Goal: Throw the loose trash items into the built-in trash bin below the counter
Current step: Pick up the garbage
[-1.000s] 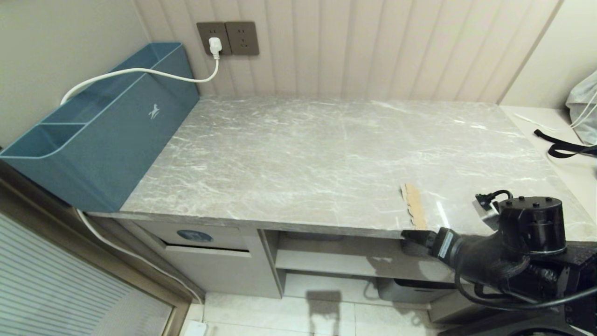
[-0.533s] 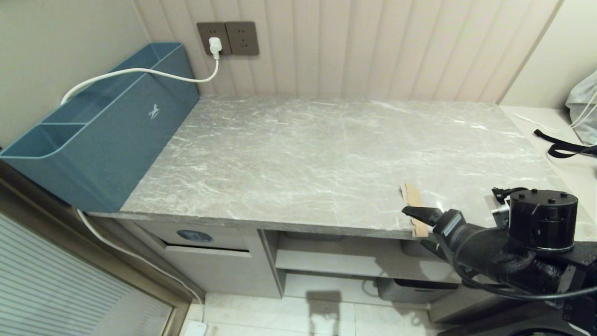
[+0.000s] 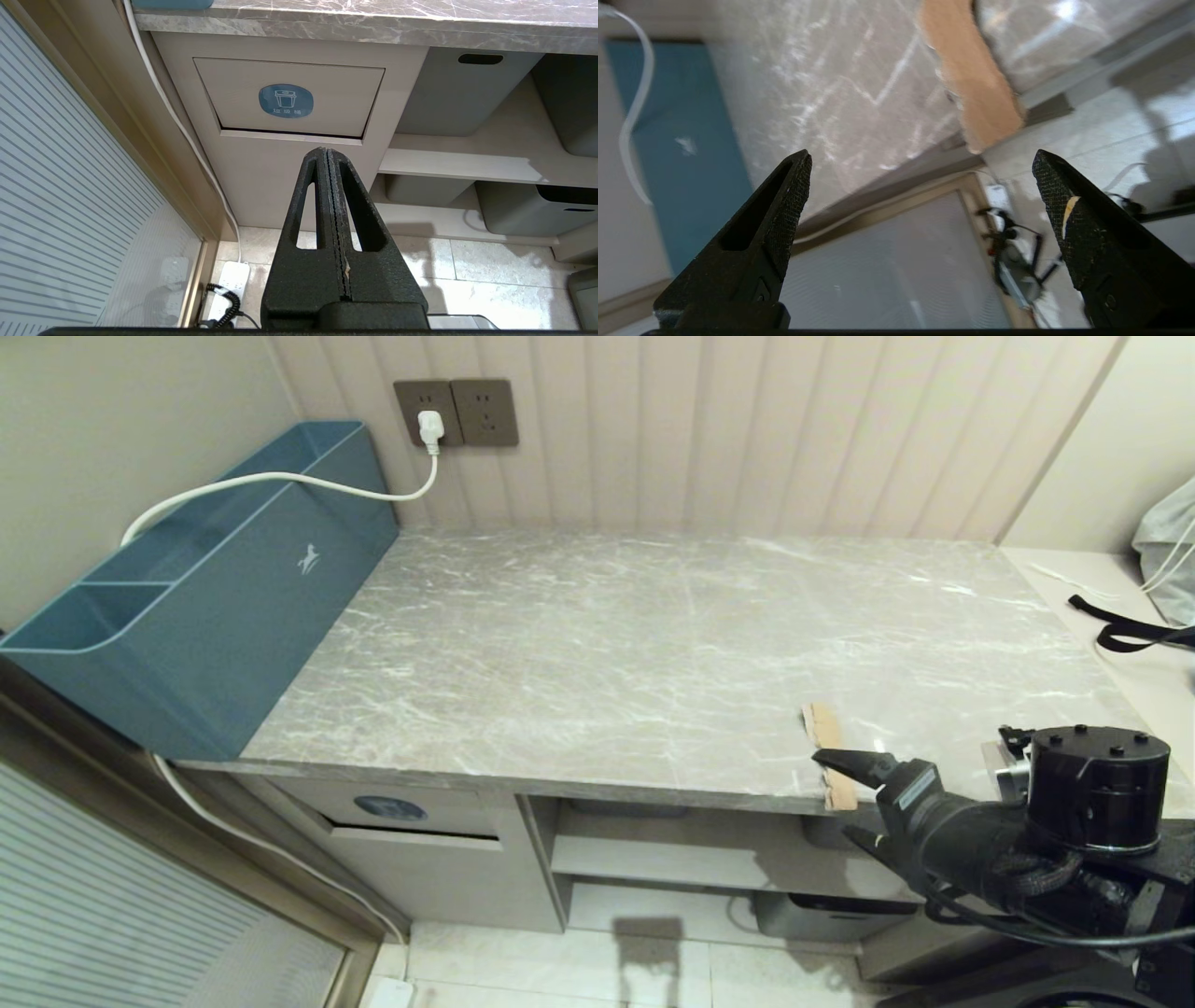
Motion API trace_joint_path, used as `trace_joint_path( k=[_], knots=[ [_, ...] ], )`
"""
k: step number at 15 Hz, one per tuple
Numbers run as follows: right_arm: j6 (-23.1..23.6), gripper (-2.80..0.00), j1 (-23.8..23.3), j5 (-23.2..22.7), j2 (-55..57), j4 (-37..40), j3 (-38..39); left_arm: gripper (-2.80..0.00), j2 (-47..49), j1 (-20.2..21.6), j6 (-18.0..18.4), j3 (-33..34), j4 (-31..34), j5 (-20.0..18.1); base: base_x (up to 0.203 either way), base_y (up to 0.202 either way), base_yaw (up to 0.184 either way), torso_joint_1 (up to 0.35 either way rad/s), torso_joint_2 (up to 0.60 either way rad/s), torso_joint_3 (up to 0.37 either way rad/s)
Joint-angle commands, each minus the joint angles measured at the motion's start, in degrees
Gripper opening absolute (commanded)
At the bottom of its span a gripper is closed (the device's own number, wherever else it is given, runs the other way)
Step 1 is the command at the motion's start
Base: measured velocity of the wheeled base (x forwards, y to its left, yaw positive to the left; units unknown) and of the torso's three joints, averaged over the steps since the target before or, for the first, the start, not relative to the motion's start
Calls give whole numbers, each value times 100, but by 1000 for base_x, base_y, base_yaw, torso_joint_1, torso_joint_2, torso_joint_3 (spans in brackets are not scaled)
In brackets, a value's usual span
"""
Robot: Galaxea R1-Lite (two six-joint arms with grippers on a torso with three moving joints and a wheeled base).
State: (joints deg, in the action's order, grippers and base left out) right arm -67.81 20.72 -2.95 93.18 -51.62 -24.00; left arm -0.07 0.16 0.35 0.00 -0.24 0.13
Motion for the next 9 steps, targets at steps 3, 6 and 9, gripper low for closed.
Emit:
trace_joint_path(
  k=[3,6,9],
  knots=[
    [-416,0,2,6,-29,-356,193,-280,-1,2,0,9,-2,-3,0,0,0,0,0,0],
    [-526,0,2,14,-28,-510,328,-280,-1,2,0,9,-2,4,0,0,0,0,0,0],
    [-532,0,2,14,-28,-604,325,-280,-1,2,0,9,-2,-5,0,0,0,0,0,0]
  ],
)
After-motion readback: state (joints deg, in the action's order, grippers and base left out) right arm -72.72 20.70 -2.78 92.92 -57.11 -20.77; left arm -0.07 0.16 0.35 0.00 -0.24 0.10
